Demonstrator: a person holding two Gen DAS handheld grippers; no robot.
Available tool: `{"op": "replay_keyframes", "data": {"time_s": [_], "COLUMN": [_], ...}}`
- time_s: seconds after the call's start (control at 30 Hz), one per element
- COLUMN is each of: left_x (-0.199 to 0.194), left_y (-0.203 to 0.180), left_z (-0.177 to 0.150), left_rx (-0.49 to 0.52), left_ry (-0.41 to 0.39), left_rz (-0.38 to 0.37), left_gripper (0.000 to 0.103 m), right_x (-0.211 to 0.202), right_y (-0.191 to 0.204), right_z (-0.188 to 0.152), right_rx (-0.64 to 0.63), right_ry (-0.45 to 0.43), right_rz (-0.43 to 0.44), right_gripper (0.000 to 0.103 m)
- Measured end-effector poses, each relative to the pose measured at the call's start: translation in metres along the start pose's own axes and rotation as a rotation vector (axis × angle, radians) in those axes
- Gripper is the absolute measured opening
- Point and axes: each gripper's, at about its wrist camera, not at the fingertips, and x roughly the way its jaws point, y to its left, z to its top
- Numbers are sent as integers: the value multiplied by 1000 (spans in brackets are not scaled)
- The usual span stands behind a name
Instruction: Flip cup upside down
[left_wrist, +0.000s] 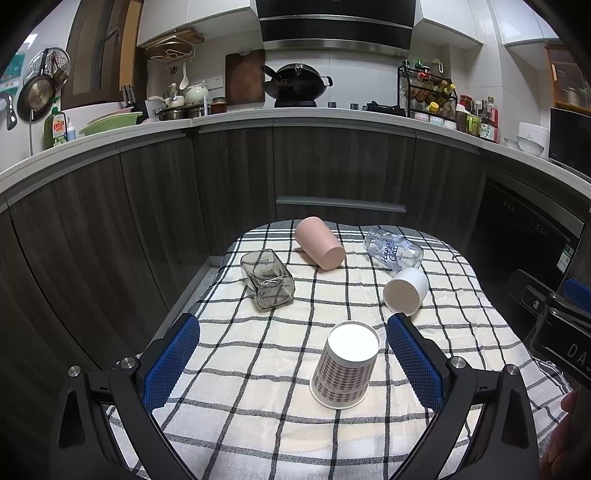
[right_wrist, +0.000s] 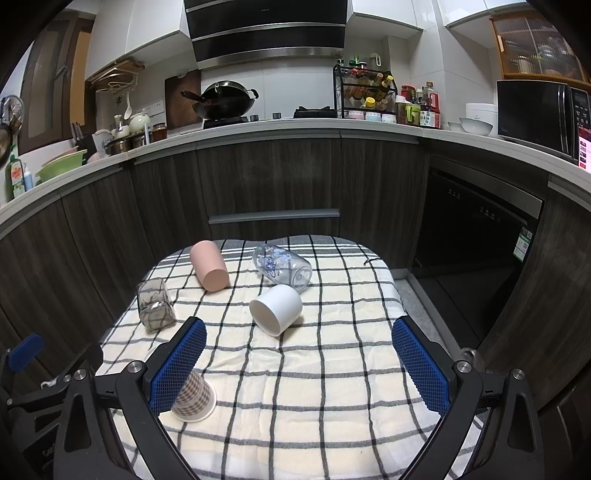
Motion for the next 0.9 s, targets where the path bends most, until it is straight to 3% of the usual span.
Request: {"op": "replay_keyframes", "data": {"time_s": [0.9], "left_x": [2], "left_y": [-2], "left_z": [2], "left_rx": [8], "left_ry": [7], "left_rz": [10], "left_gripper": [103], "right_x": [0], "right_y": [-1], "right_z": [0], "right_rx": [9], "right_ry": [6], "right_rz": [-5], "right_gripper": [101]}}
